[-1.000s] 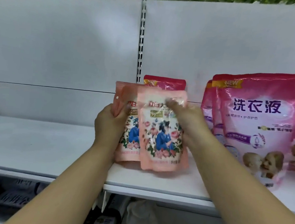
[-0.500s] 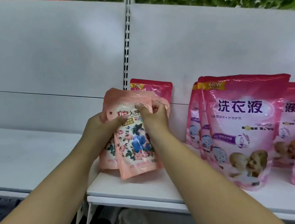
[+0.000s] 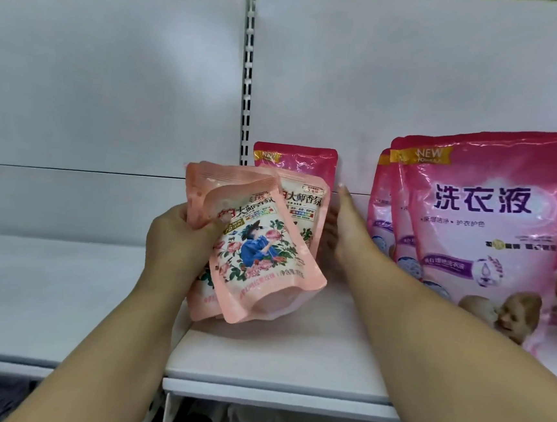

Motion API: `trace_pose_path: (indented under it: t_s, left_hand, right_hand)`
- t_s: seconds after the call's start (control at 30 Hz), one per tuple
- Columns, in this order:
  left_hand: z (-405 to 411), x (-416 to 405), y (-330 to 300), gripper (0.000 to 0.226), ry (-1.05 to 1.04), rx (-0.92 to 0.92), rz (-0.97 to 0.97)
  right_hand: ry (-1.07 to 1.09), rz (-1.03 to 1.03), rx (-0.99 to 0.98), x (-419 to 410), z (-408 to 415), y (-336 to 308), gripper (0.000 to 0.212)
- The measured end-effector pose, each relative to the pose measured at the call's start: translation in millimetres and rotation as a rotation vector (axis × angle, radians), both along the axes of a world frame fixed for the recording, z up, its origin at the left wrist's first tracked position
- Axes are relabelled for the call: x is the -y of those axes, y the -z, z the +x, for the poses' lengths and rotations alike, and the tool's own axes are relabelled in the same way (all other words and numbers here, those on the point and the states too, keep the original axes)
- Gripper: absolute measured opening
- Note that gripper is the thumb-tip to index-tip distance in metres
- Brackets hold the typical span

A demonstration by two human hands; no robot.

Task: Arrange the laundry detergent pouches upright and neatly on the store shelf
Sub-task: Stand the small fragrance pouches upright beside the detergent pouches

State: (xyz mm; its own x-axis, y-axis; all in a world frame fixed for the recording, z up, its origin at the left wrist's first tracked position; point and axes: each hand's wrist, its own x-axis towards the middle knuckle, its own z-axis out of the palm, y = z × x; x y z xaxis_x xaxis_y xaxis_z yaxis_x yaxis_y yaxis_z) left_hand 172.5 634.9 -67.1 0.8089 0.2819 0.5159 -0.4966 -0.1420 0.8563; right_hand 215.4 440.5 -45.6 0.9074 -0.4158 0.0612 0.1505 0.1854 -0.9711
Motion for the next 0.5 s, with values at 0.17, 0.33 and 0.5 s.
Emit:
trace_pose_path:
  t_s: [0.17, 0.33, 0.5]
  left_hand:
    - [-2, 0, 0, 0.017, -0.035, 0.028, 0.012]
    - [-4, -1, 0, 0.017, -0.044, 0.026, 0.017]
    - [-6, -1, 1, 0.019, -0.042, 0.032, 0.014]
  right_hand:
    - [-0.009, -0.028, 0.042, -2, 9, -5, 0.063]
    - [0.014, -0.12, 0.142, -7, 10, -17, 0.063]
    - [0.171, -0.255, 0.266, -7, -1, -25, 0.029]
